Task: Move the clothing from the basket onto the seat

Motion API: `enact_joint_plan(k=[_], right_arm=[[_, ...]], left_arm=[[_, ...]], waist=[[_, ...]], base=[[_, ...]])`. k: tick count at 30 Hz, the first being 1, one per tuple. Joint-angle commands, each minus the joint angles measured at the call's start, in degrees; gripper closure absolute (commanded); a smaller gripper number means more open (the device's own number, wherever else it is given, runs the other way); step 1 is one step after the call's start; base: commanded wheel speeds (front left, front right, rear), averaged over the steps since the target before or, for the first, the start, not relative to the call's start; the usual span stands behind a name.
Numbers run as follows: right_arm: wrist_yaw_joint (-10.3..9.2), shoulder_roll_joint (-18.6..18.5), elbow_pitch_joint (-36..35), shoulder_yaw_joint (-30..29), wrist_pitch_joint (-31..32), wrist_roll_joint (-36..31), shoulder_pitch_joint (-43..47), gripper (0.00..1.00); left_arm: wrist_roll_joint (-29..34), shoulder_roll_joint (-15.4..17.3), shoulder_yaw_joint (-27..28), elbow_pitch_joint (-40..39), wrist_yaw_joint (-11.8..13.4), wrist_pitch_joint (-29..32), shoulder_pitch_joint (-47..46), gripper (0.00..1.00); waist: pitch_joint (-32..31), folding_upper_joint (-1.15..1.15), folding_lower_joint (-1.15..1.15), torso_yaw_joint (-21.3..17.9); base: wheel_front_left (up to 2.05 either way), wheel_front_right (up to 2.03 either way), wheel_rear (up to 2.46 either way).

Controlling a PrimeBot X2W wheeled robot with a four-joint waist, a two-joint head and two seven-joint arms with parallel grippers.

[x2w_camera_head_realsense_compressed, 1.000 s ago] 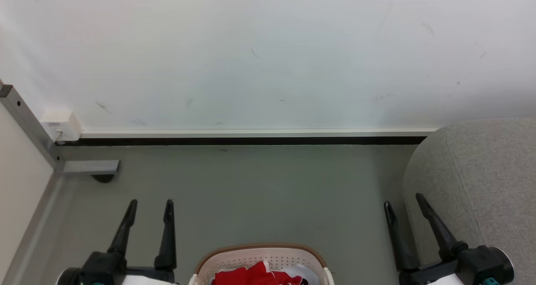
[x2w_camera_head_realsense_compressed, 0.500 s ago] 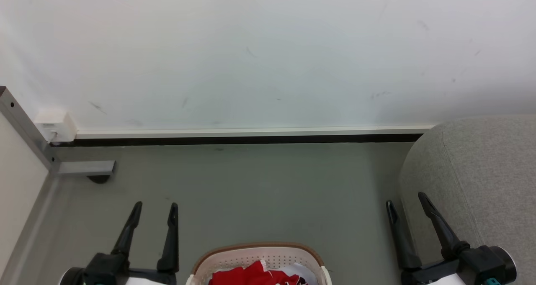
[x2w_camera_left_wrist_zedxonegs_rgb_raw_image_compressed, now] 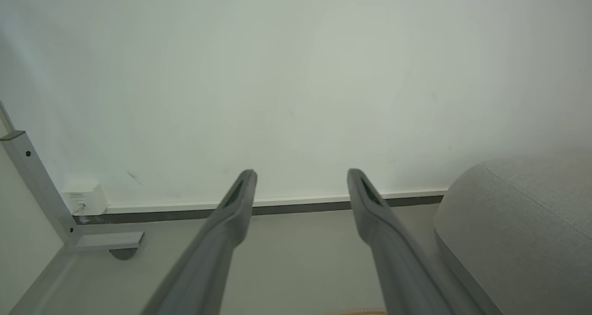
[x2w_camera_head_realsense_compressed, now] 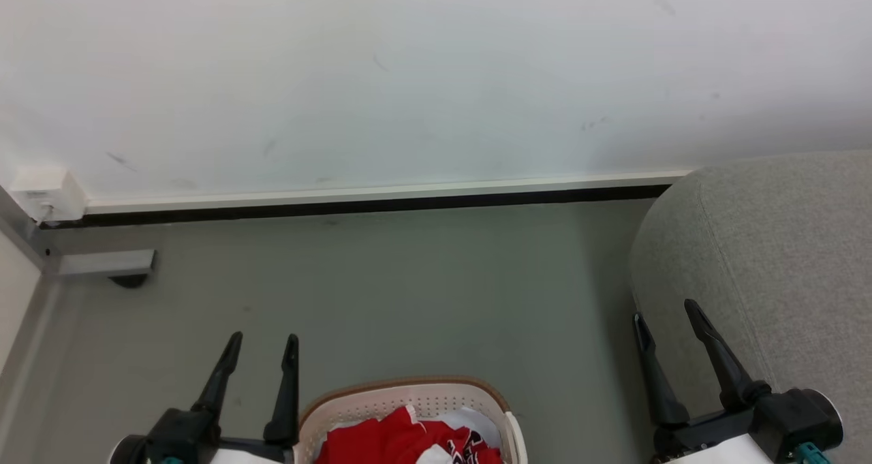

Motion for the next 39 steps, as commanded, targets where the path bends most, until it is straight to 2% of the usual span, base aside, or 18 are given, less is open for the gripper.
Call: enact_joint_plan(k=[1, 9, 18, 27, 32, 39], right_arm=[[-0.12, 0.07, -0.19, -0.01, 0.03, 0.42, -0.86, 0.00], [-0.12, 0.07, -1.20, -1.00, 0.04, 1.11, -3.14, 0.00], [-0.12, 0.11, -2.63, -1.90, 0.04, 2.78, -6.46, 0.00], [-0.12, 0.13, -5.78, -1.37, 0.04, 5.64, -9.71, 0.00], [-0.12, 0.12, -6.43, -1.44, 0.04, 7.81, -11.37, 0.00], [-0.12, 0.13, -7.46, -1.41, 0.04, 9.91, -13.20, 0.00]], left_arm=[[-0.27, 0.16, 0.11, 0.45, -0.23, -0.04, -0.81, 0.00], [0.49, 1.08, -0.78, 5.40, -1.47, -0.04, -4.15, 0.00], [0.03, 3.62, -3.96, 16.81, -3.77, 1.43, -11.81, 0.00], [0.75, 6.75, -11.25, 30.15, -4.89, 6.53, -21.10, 0.00], [-1.33, 8.11, -16.57, 36.14, -4.91, 9.97, -24.95, 0.00], [-7.52, 11.12, -25.41, 42.70, -4.92, 13.70, -29.54, 0.00]], waist=[[1.27, 0.00, 0.00, -1.05], [7.25, 0.00, 0.00, -5.35], [15.19, 0.00, 0.00, -10.45], [23.31, 0.00, 0.00, -14.12], [27.31, 0.00, 0.00, -16.72], [32.09, 0.00, 0.00, -20.08]], base=[[0.00, 0.00, 0.00], [0.00, 0.00, 0.00], [0.00, 0.00, 0.00], [0.00, 0.00, 0.00], [0.00, 0.00, 0.00], [0.00, 0.00, 0.00]])
